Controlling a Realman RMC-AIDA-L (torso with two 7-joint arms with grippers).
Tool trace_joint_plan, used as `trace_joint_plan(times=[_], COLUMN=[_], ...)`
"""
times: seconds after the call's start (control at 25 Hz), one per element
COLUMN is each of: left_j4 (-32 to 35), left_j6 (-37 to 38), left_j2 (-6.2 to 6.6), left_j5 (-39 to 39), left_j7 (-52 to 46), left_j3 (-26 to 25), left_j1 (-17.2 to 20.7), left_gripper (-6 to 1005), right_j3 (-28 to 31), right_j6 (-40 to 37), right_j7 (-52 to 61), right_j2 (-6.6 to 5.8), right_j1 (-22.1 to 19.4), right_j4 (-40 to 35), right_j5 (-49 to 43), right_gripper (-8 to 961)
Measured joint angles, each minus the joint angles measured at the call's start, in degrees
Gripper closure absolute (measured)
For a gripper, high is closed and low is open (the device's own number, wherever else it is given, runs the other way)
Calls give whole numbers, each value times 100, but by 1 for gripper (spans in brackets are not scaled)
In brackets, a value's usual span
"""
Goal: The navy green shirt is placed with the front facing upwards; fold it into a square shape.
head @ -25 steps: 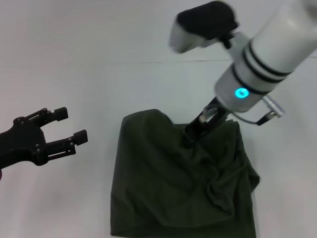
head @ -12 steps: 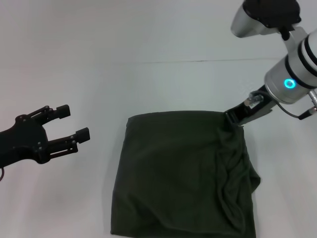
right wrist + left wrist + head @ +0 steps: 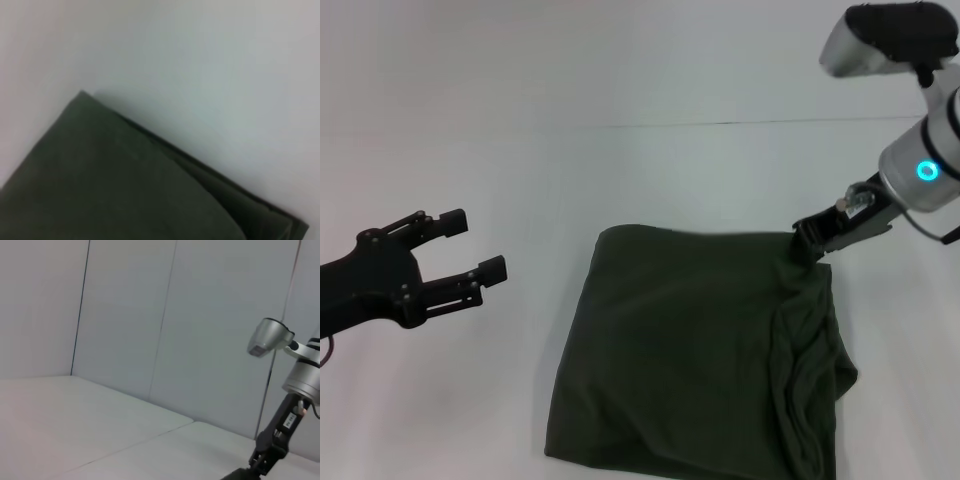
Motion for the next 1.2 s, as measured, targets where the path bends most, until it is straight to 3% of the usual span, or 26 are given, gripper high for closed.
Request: trace_joint_plan(times=[0.2,0.44,0.64,0.92,1.2], left_j4=[0,0,0,0,0], left_j6=[32,41,44,15,-8], left_j2=[-2,-1,-1,3,-4], left_j5=[-26,-51,-51,-51,-50], left_j7=[0,0,1,-22,-3], left_j3=[-3,-34,-34,-25,-3], left_j1=[-2,4,10,-1,-26], left_gripper=[112,111,112,112,111], right_j3=[600,1226,1214,819,281], right_j6=[-156,-668,-1264,-1956,-2124], right_j7=[-209,-503,-635,-57,192], right_j2=[-59,-129,-156,-131,41], right_j1=[26,35,13,339,457], right_j4=[-99,-339,-206,157,179], right_j5=[78,685,1547,1018,460], right_gripper=[718,494,252,251,256])
